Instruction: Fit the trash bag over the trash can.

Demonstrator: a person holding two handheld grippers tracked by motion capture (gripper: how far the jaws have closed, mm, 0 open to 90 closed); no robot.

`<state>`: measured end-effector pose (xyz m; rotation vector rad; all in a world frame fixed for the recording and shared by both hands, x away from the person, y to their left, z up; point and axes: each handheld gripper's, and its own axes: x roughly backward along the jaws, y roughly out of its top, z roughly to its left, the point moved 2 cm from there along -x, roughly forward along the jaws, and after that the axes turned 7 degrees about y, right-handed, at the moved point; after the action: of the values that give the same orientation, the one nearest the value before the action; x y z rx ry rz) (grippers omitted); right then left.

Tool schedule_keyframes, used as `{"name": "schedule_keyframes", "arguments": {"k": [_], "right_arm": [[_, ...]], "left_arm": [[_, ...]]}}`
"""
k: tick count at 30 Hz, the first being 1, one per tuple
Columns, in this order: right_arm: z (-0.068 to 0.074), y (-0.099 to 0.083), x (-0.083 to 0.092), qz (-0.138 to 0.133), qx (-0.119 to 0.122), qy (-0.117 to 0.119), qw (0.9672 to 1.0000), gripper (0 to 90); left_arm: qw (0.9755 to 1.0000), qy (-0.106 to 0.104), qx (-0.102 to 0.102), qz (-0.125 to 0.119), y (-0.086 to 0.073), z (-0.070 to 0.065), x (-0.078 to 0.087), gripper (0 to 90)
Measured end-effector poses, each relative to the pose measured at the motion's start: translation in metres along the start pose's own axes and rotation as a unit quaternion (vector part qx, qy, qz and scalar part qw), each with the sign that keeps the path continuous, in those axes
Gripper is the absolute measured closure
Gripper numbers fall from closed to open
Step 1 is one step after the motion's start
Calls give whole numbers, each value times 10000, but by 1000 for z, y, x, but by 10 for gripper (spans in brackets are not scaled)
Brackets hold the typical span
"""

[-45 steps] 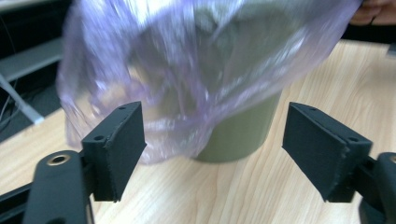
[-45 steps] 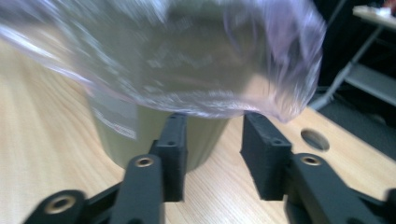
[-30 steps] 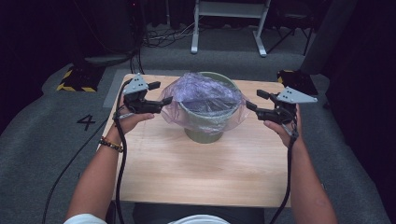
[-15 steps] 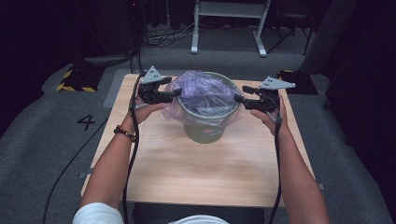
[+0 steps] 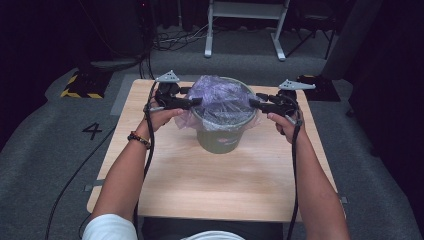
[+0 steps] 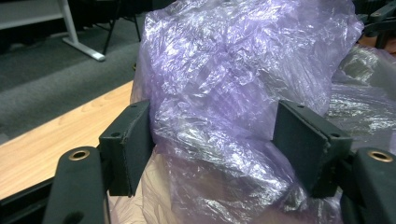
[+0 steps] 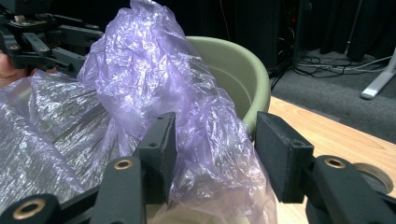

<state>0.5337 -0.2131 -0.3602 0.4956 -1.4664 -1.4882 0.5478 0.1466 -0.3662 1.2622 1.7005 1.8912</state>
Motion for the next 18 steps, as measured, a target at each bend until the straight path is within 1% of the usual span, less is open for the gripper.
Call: {"name": "schedule_keyframes", "arguments": {"k": [1,4,5,7,9,10,11,13,14,15,16,17,18], "right_arm": [[1,0,1,19,3,13,10000,493],[2,0,2,50,-51,85,9999,493],[3,-1,3,79,-52,92,9999,493],[7,-1,6,140,-49,106,9998,496],[13,-3,11,185,-71,159,9997,497],[16,-4,13,198,-76,190,9996,496],[20,-6,17,230,-71,243,9994,497],[29,-9,23,304,-44,294,9991,500],[32,-10,26,332,-45,313,9989,514],[38,-11,31,346,3,338,9988,536],[42,-12,35,359,68,378,9986,534],[46,-13,39,356,135,350,9987,512],[50,-13,43,286,189,284,9990,507]], "left_arm": [[10000,-34,42,16,0,0,1,294],[10000,-36,-49,53,-1,-3,4,297],[10000,-55,-42,61,-1,-4,5,295],[9999,-86,-90,92,-3,-9,9,291],[9997,-135,-135,123,-5,-15,14,290],[9996,-158,-213,137,-6,-19,19,291],[9994,-190,-245,172,-7,-22,21,292],[9989,-257,-353,188,-9,-31,30,298],[9986,-281,-426,171,-12,-38,36,298],[9981,-282,-517,168,-13,-42,41,301],[9979,-250,-575,137,-14,-45,47,302],[9979,-154,-624,76,-14,-47,53,290],[9981,-82,-604,-46,-14,-47,60,276]]}}
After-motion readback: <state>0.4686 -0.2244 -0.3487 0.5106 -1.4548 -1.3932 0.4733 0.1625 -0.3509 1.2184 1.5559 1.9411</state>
